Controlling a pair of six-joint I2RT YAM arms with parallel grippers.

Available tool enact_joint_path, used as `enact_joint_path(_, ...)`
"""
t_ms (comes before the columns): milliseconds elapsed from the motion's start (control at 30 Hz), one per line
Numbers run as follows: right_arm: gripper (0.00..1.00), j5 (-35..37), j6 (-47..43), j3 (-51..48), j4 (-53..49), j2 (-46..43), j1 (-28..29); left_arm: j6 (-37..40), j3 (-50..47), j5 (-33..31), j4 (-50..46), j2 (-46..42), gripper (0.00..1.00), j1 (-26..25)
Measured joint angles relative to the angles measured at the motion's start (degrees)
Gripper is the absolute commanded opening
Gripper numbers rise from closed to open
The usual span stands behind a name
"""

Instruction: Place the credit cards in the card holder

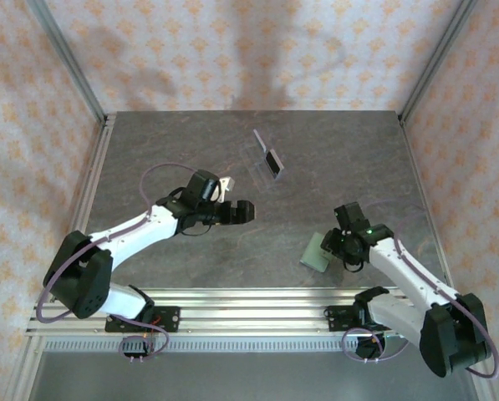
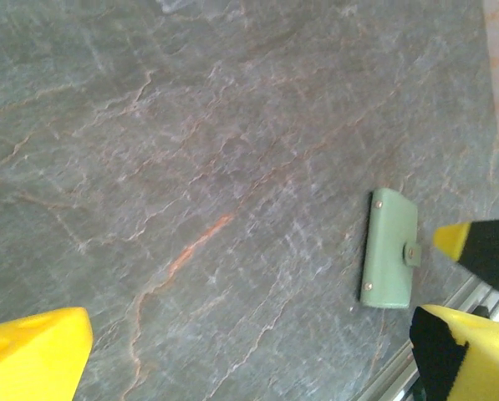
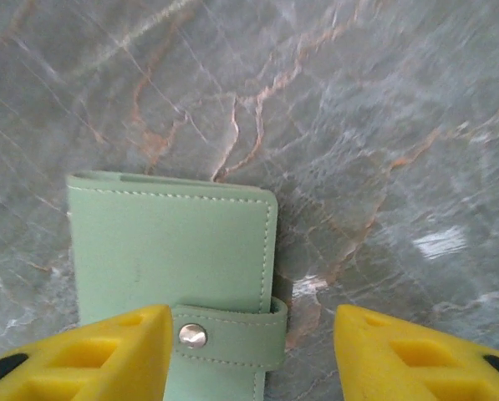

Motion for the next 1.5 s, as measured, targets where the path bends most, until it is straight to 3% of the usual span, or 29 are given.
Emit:
enact_joint_path(233, 0.53, -6.45, 0.31, -3.13, 8.76, 4.74, 0.0, -1.18, 0.0, -0.57, 1.64, 0.02, 0.99, 0.0)
enact_joint_path(467, 0.46, -8.17, -1.33, -2.45, 9.57, 6.95, 0.0, -2.67, -2.29, -0.59, 3.02, -0.11, 0.99, 0.0)
enact_joint_path(600, 0.41, -9.01, -0.33, 0.13, 12.33, 11.54, 3.41, -2.64, -2.91, -0.61, 2.8, -0.42, 0.99, 0.0)
enact_joint_path(900, 0.27, -20.44, 6.32, 7.8, 33.29, 24.33, 12.41, -2.86, -4.55, -2.19, 1.25, -3.15, 0.99, 0.0)
enact_joint_path(1033, 0.2, -21.59, 8.11, 11.43, 38.71, 29.31, 14.1, -2.67, -4.57, -3.37, -0.59, -2.99, 0.88, 0.0)
enact_joint_path(1333, 0.16, -23.3, 10.67, 11.76, 45.53, 35.08, 15.78, -5.07, -4.68, -0.07, -0.72, 2.78, 0.64, 0.42)
enact_joint_path(1500, 0.21, -23.37, 10.54, 11.76, 45.97, 35.08, 15.78, -5.99, -4.72, 1.38, -0.44, 4.74, 0.57, 0.81)
